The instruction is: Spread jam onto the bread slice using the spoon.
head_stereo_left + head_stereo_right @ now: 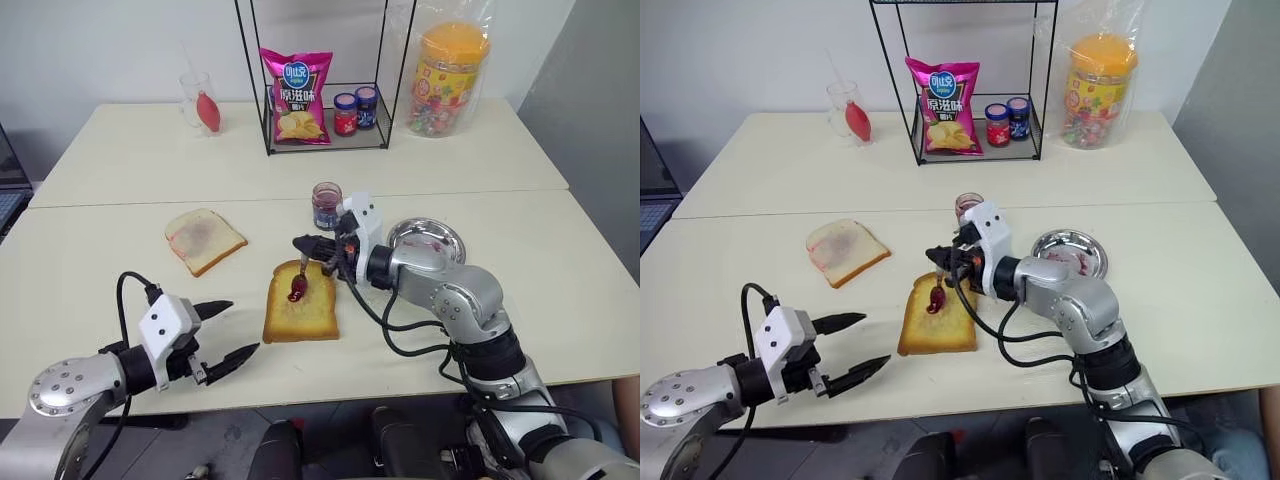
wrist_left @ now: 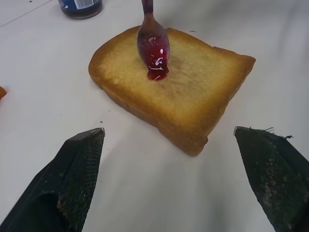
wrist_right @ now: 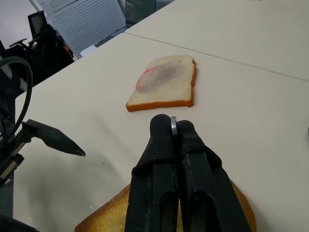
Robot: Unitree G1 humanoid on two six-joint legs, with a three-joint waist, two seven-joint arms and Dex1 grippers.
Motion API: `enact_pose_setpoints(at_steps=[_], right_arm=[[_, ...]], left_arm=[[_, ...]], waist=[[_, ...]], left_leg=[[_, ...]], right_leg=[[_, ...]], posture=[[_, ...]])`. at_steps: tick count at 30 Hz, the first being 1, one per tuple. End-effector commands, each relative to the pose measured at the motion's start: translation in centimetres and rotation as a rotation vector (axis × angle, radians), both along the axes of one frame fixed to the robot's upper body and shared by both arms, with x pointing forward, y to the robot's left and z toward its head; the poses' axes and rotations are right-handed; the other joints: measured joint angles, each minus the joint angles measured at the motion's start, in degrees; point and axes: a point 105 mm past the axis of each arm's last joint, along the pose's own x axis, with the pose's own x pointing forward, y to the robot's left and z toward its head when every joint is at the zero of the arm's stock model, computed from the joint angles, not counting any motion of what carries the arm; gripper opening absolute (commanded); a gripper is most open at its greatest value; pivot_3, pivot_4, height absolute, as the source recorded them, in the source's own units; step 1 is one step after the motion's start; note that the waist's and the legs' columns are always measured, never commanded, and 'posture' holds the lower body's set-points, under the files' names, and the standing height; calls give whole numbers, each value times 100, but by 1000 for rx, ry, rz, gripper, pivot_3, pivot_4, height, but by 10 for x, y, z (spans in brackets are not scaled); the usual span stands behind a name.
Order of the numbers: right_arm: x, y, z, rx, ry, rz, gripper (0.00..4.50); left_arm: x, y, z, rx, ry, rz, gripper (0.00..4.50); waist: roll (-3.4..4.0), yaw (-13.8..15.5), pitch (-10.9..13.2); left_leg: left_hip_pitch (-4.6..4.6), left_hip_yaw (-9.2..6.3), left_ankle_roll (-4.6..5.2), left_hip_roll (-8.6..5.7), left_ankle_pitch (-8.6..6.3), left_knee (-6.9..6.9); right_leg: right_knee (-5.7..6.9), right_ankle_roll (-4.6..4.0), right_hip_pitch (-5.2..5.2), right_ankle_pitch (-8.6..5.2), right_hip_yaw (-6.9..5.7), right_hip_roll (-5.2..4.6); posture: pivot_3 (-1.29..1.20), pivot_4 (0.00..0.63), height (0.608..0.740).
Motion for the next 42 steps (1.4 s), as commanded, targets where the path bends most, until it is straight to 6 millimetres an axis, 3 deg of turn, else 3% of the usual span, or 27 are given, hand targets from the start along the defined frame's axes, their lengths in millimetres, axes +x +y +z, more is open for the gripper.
enact_pose_setpoints(at_steps=[1,6,9,16,19,23,30,34,42], right_arm=[[-12,8,19,-32,-177,66,26],[-13,5,19,-74,-248,77,26],[-9,-4,30,-76,-289,51,26],[-13,-10,42,-33,-261,52,26],[-12,-11,49,-5,-239,49,26],[-8,-13,47,137,-32,32,26],[5,-22,26,306,291,-38,26],[12,-19,-4,363,466,-101,26],[23,-11,-18,458,583,-155,26]], left_arm=[[1,-6,4,3,-34,-23,4500],[1,-8,4,-3,-39,-27,4500],[1,-11,5,-10,-43,-29,4500],[4,-16,9,-19,-53,-37,4500],[9,-16,13,-49,-56,-15,4500],[13,-20,20,-69,-85,-28,4500],[13,-16,21,-64,-78,-22,4500],[6,-11,19,-47,-45,-42,4500],[2,-7,13,-20,-26,-43,4500]], waist=[[0,0,0],[-1,1,0],[-1,3,0],[-2,2,0],[-2,2,0],[-2,1,0],[-2,4,0],[-2,-9,0],[-1,-11,0]], left_leg=[[0,0,0,0,0,0],[0,0,0,0,0,0],[0,0,0,-1,0,1],[1,-1,0,-1,0,0],[0,-1,0,-1,0,0],[0,-1,0,-1,0,2],[-1,-2,0,-2,0,1],[1,-1,0,-1,0,0],[-2,0,0,0,0,-1]], right_leg=[[-1,0,0,0,0,0],[0,-1,0,-1,0,0],[0,-1,1,0,0,0],[1,21,1,12,-1,0],[0,21,0,12,-2,0],[1,27,2,16,-1,0],[0,26,3,15,-1,0],[1,26,1,15,-1,0],[0,24,-1,14,-1,2]], posture=[[0,150,740],[0,150,740],[0,150,740],[0,150,740],[0,150,740],[0,150,740],[0,150,740],[0,150,740],[0,150,740]])
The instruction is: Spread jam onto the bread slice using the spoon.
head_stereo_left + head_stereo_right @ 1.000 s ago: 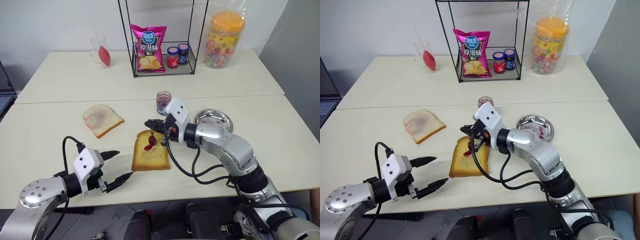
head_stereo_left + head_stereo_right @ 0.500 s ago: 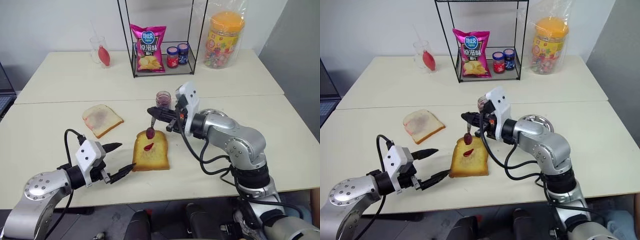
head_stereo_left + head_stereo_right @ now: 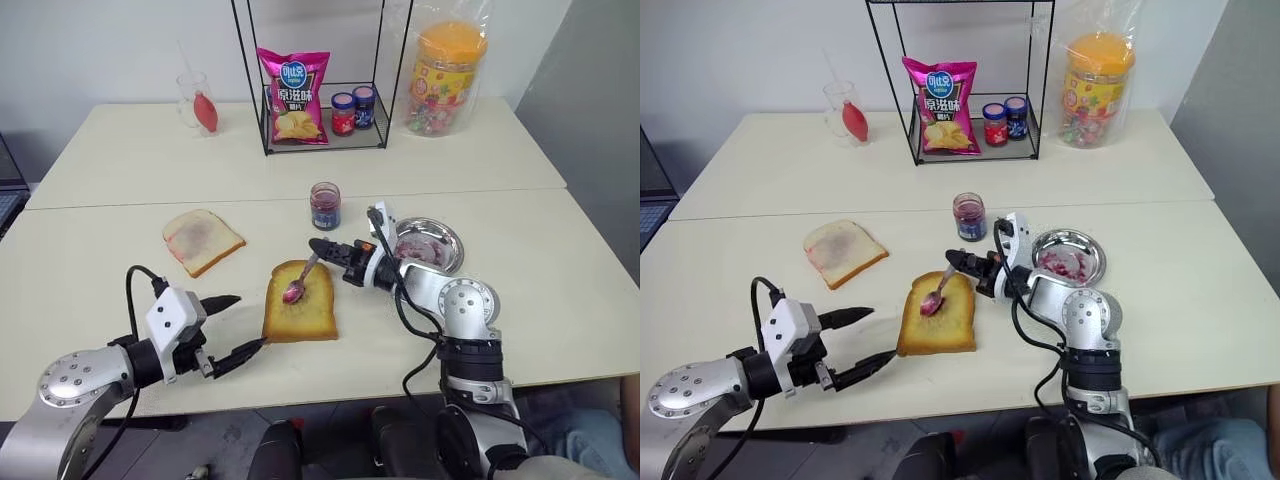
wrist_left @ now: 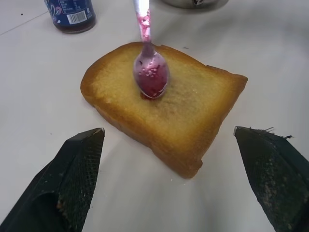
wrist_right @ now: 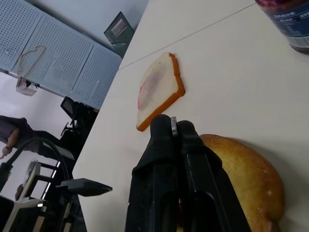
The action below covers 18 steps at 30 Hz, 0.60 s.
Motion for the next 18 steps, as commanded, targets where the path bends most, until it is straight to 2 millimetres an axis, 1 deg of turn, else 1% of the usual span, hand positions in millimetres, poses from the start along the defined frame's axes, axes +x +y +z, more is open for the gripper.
enact_pose_setpoints(at_steps=[1,3,6,8,11,13,16,18], right_arm=[[5,6,9,66,-5,-19,26],[8,3,2,49,9,-31,26],[15,-10,-13,-4,25,-67,26],[20,-23,-13,-24,17,-95,26],[26,-41,-3,-36,-12,-123,26],[27,-46,3,-33,-21,-126,26],[22,-45,23,14,-46,-102,26],[18,-43,32,35,-55,-85,26]], left_arm=[[-1,1,9,22,-43,-9,4500],[-1,-1,8,22,-44,-15,4500],[-1,-3,7,21,-45,-22,4500],[-1,-4,7,21,-48,-23,4500],[0,-5,8,21,-53,-24,4500],[1,-5,9,22,-55,-25,4500],[1,-4,9,22,-57,-19,4500],[1,-4,9,22,-57,-17,4500]], waist=[[-1,2,-1],[0,0,0],[0,-4,0],[0,-2,0],[-1,8,0],[-2,12,-1],[-1,4,-1],[0,1,0]], left_leg=[[1,0,0,0,0,0],[1,0,0,0,0,1],[2,0,0,0,0,1],[1,0,0,0,0,0],[1,0,0,-3,0,1],[1,0,0,-5,0,3],[3,0,0,-4,0,3],[2,0,0,-2,0,1]], right_leg=[[0,0,1,0,0,0],[0,0,1,0,1,0],[0,0,1,0,0,0],[0,0,1,0,0,0],[-1,1,2,0,1,-1],[-2,0,5,0,1,-2],[-1,-3,5,-2,1,-2],[0,0,2,0,1,0]], posture=[[0,150,740],[0,150,740],[0,150,740],[0,150,740],[0,150,740],[0,150,740],[0,150,740],[0,150,740]])
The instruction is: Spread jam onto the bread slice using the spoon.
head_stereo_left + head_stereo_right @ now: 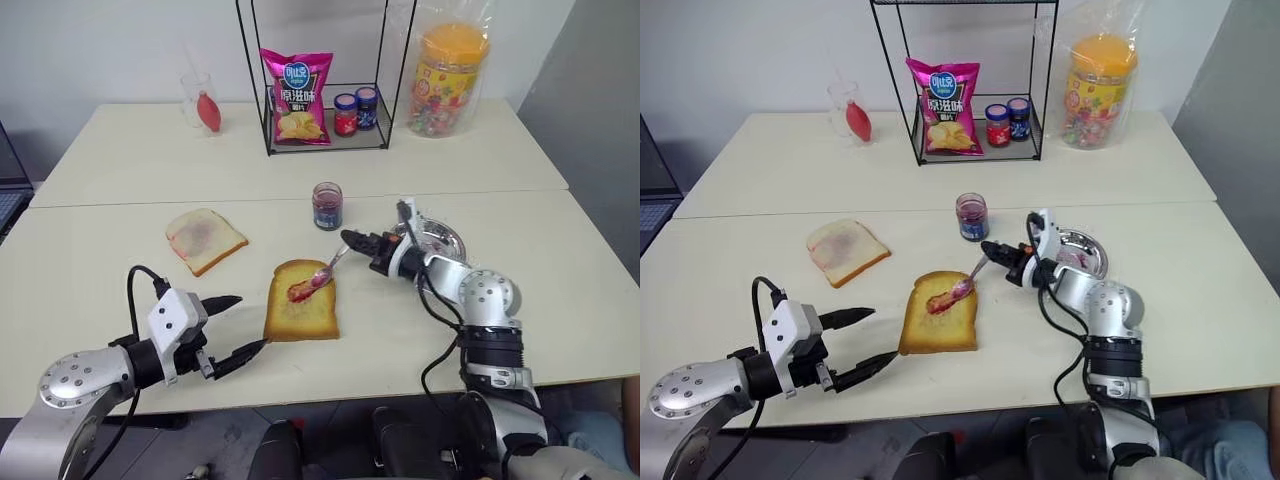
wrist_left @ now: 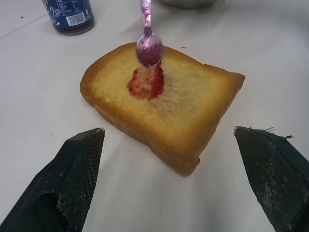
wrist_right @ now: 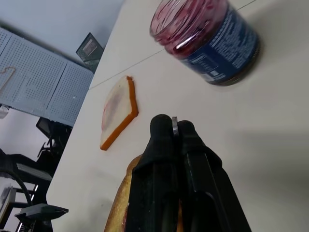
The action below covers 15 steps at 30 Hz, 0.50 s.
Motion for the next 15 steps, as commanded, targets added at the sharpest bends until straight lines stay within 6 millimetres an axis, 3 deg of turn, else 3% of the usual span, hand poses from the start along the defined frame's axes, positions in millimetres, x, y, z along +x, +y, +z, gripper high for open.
enact_pose_setpoints(at_steps=[1,6,10,15], right_arm=[[-9,11,37,76,-83,59,26],[-15,36,40,147,-40,101,26],[-14,51,9,134,59,100,26],[-18,39,-20,92,128,86,26]], left_arm=[[0,-3,8,13,-42,-13,4500],[-1,-3,9,7,-40,-10,4500],[-3,-4,8,6,-39,-14,4500],[-4,-3,6,6,-34,-15,4500]], waist=[[0,-10,0],[0,-23,0],[0,-23,0],[-1,5,0]], left_leg=[[0,0,0,1,0,-1],[0,0,1,3,-1,-5],[0,1,1,3,-1,-4],[-4,0,1,2,-1,-4]], right_leg=[[0,0,0,0,0,1],[0,-1,-3,-1,-1,2],[-1,-1,-3,-1,1,2],[-7,-4,-1,-3,-1,1]], posture=[[0,150,740],[0,150,740],[0,150,740],[0,150,740]])
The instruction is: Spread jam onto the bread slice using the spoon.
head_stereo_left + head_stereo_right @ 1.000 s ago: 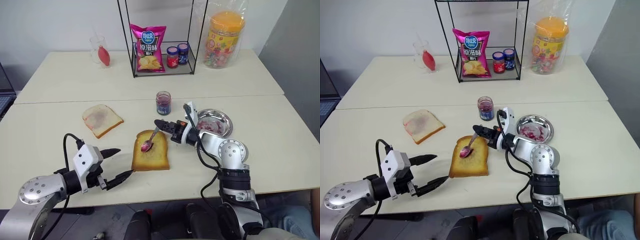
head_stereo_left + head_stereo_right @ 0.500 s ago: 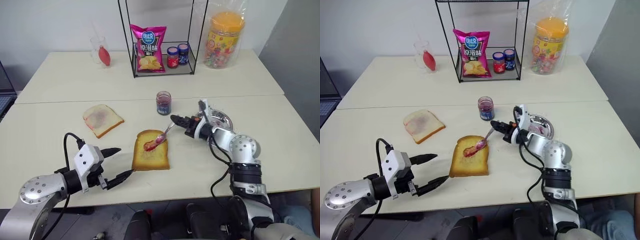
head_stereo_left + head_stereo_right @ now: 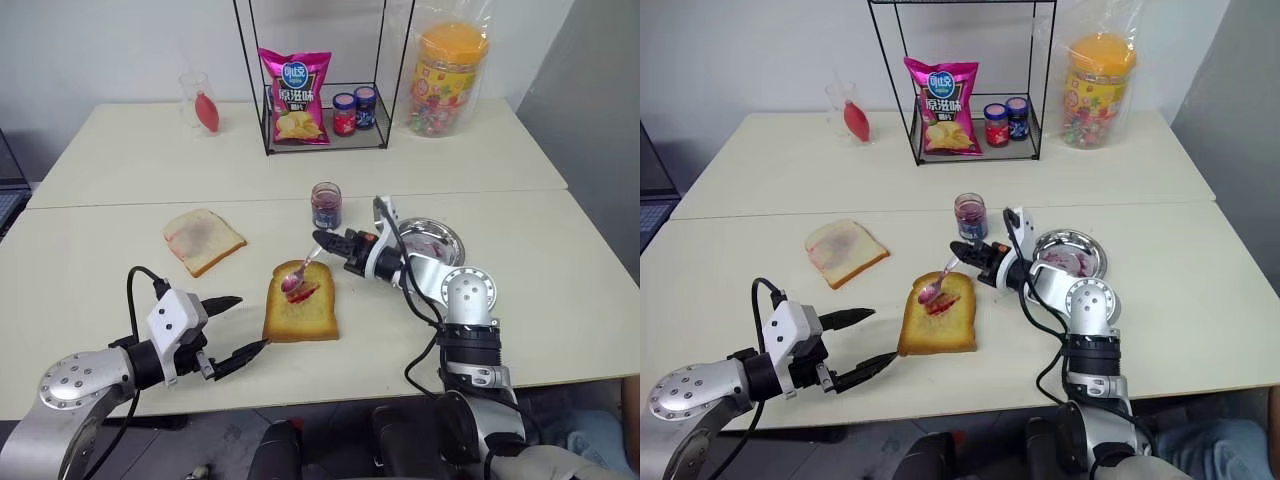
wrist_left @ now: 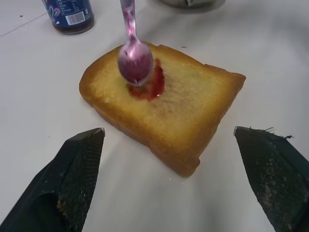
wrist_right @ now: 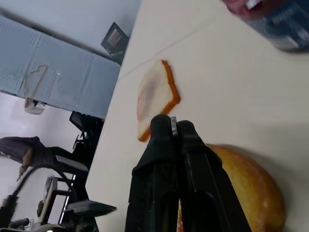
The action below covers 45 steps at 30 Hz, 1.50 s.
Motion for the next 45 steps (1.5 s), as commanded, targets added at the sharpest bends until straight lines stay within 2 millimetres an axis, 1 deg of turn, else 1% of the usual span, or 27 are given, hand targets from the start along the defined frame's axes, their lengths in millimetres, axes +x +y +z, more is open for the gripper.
enact_pose_setpoints(at_steps=[1,5,8,10,15,18,20,24,27,29,31,34,38,41,45], right_arm=[[-5,-7,-6,11,5,-1,26],[-10,-15,-7,12,13,0,26],[-14,-30,-10,-3,27,-14,26],[-15,-40,-12,-18,32,-26,26],[-21,-49,-1,-3,25,-12,26],[-29,-47,10,18,2,19,26],[-29,-43,17,41,-7,21,26],[-19,-32,27,95,-1,-23,26],[-9,-26,27,99,7,-50,26],[-5,-25,24,87,13,-63,26],[-2,-26,13,54,31,-76,26],[-7,-31,4,23,43,-75,26],[-15,-39,4,8,24,-63,26],[-23,-43,9,-10,-12,-37,26],[-30,-45,24,-17,-84,-12,26]], left_arm=[[-3,-3,7,7,-40,-23,4500],[-4,-3,6,8,-37,-24,4500],[-3,-3,4,9,-37,-28,4500],[-3,-4,4,10,-37,-30,4500],[-4,-5,4,10,-40,-35,4500],[-5,-5,4,12,-40,-38,4500],[-5,-5,4,11,-41,-37,4500],[-4,-7,5,9,-42,-39,4500],[-4,-8,5,8,-43,-45,4500],[-3,-9,6,7,-45,-47,4500],[-2,-10,8,5,-52,-45,4500],[-1,-9,11,-2,-62,-32,4500],[-1,-11,13,-4,-69,-35,4500],[0,-12,15,-6,-80,-37,4500],[1,-13,17,-3,-91,-49,4500]], waist=[[2,-4,1],[1,-10,1],[1,-3,1],[0,3,0],[1,-6,0],[1,-8,1],[2,-9,1],[2,-12,1],[2,-23,1],[2,-24,1],[1,-18,1],[2,-17,1],[2,-16,1],[2,-16,1],[3,-14,2]], left_leg=[[0,0,0,0,0,0],[4,1,0,0,0,0],[3,0,0,0,0,0],[1,0,0,-2,0,0],[3,2,0,-3,0,0],[4,0,0,-1,0,0],[2,1,0,-1,0,0],[2,1,1,-1,0,0],[3,1,0,0,0,1],[2,2,0,0,0,1],[0,2,0,-1,0,0],[0,2,1,0,0,-2],[0,1,1,-1,-1,-3],[0,1,1,0,-1,-3],[1,1,1,0,-1,-2]], right_leg=[[0,1,0,0,1,0],[5,1,-1,1,2,0],[5,-26,0,-15,1,0],[1,-26,1,-15,2,-1],[2,-25,2,-14,3,-2],[5,-26,1,-15,2,-1],[3,-26,0,-15,3,-1],[4,-25,-1,-14,2,0],[4,-26,-1,-15,3,0],[1,-26,0,-15,3,0],[0,-24,0,-14,2,0],[0,-23,-2,-13,2,0],[0,-9,-2,-6,2,0],[2,-10,-2,-6,1,0],[2,-27,-1,-16,2,0]], posture=[[0,150,740],[0,150,740],[0,150,740],[0,150,740],[0,150,740],[0,150,740],[0,150,740],[0,150,740],[0,150,740],[0,150,740],[0,150,740],[0,150,740],[0,150,740],[0,150,740],[0,150,740]])
